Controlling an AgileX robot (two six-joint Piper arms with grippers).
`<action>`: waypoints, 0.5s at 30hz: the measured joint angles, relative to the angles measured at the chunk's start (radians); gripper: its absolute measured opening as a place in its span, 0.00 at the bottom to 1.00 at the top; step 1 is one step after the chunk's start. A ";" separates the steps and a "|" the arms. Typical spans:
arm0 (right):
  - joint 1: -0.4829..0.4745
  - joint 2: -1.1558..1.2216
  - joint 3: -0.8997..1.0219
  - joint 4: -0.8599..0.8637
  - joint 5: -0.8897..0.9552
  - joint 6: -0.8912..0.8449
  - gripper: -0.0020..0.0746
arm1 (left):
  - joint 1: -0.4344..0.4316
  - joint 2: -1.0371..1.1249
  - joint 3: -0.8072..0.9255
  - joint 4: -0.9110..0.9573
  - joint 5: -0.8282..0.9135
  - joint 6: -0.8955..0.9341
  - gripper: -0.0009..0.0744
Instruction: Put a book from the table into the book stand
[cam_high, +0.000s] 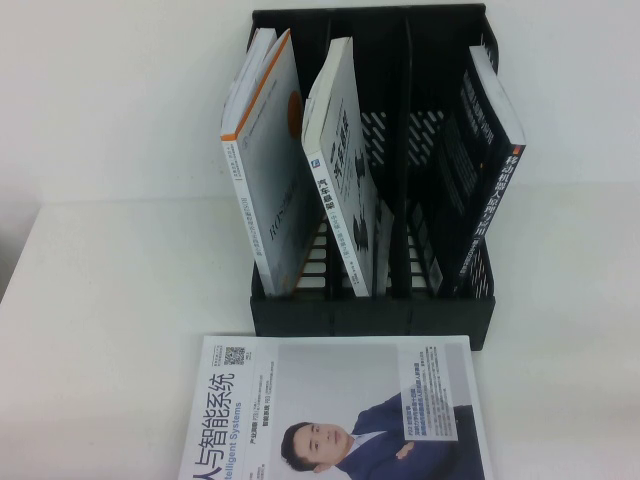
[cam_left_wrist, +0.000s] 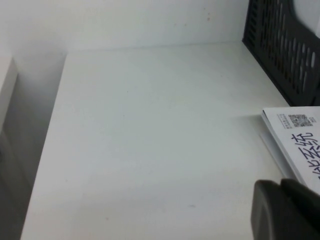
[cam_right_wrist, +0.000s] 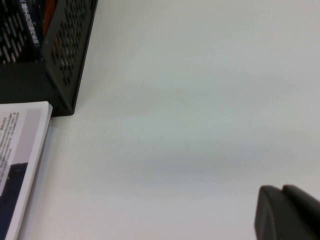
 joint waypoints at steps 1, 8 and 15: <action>0.000 0.000 0.000 0.000 0.000 0.000 0.02 | -0.001 0.000 0.000 -0.004 0.000 0.007 0.01; 0.000 0.000 0.000 0.000 0.000 0.000 0.02 | -0.002 0.000 0.000 -0.014 0.000 0.029 0.01; 0.000 0.000 0.000 0.000 0.000 0.000 0.02 | -0.002 0.000 0.000 -0.016 0.000 0.031 0.01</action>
